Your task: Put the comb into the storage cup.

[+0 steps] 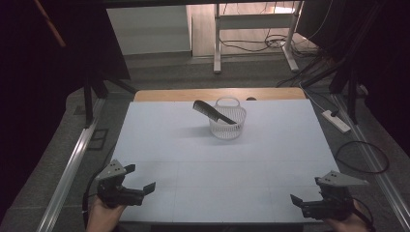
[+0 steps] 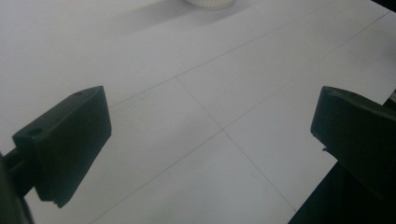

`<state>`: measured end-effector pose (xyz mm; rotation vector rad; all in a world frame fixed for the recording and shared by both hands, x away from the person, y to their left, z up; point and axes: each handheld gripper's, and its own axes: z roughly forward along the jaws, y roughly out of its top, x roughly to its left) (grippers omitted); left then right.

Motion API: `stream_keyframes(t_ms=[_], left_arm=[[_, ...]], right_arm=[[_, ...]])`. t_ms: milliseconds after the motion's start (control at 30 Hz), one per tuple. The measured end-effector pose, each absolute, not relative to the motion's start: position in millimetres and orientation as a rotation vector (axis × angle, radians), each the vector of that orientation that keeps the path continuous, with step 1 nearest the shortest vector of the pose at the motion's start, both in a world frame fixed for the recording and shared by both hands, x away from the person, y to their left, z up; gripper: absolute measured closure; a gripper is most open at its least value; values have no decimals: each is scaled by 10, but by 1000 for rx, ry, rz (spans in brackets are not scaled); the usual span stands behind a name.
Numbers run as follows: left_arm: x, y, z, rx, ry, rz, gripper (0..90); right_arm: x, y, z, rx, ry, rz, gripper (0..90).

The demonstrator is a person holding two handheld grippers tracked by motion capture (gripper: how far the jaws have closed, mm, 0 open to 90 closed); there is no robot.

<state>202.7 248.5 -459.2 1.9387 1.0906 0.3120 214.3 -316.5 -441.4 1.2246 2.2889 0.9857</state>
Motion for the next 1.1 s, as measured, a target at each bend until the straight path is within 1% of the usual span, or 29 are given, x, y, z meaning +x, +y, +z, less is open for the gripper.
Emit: stream_keyframes(t_ms=[367,900,1100], left_arm=[[1912,2497,-4613,1973,1122,316,0],[1814,2494,-4580,1993,1148,395,0],[1815,2502,-4578,1982,1150,388,0]], right_arm=[[2140,-3173,-4414,1240,2277,987,0],[2140,-3178,-4414,1261,2266,972,0],[2150,-3171,-4421,1264,2271,960,0]])
